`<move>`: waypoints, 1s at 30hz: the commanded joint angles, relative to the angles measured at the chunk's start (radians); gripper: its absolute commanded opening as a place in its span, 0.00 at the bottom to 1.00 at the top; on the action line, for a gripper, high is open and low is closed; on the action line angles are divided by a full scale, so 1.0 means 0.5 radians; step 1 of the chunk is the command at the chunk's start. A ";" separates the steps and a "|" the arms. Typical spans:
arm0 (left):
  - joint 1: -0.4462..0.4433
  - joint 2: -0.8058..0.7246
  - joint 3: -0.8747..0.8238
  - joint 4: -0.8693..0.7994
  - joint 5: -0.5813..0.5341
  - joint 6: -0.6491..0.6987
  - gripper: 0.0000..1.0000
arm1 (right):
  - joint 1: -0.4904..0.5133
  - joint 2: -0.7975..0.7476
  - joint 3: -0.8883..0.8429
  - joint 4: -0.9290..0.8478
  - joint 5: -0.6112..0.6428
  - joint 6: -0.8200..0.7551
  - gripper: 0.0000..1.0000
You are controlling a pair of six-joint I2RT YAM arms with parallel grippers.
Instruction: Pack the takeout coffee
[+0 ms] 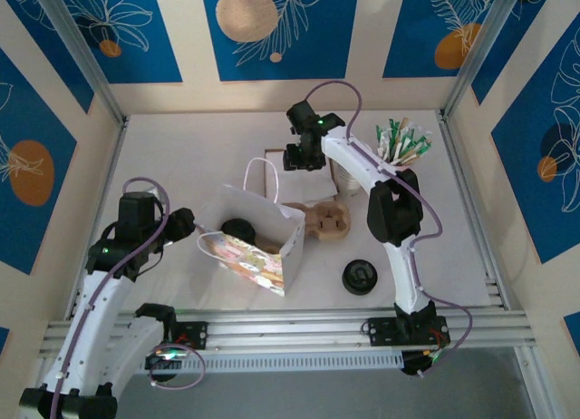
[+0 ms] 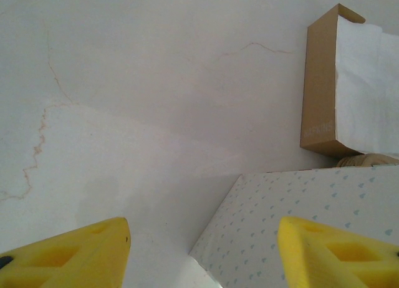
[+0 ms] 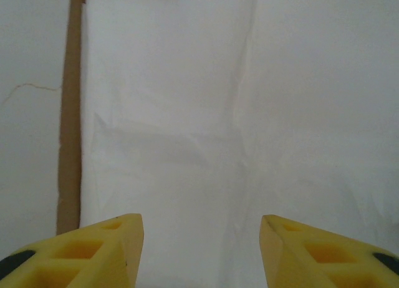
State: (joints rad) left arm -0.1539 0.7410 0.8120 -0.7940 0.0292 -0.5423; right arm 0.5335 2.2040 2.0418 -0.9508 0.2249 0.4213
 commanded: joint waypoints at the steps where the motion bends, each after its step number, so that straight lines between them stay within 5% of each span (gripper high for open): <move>1: -0.022 -0.006 0.023 -0.022 -0.010 0.026 0.64 | -0.008 0.101 -0.035 0.033 0.011 0.044 0.53; 11: -0.023 -0.019 0.036 -0.032 -0.021 0.037 0.64 | -0.024 0.242 -0.052 0.018 0.081 0.066 0.42; 17: -0.023 0.000 0.042 -0.018 -0.019 0.036 0.64 | -0.033 0.023 -0.069 0.068 0.026 0.085 0.01; 30: -0.023 0.027 0.009 0.076 -0.005 0.008 0.64 | -0.010 -1.029 -0.365 0.324 0.009 -0.017 0.00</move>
State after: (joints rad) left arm -0.1539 0.7494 0.8120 -0.7853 0.0277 -0.5404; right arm 0.5194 1.8069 1.9118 -0.8429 0.2516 0.4465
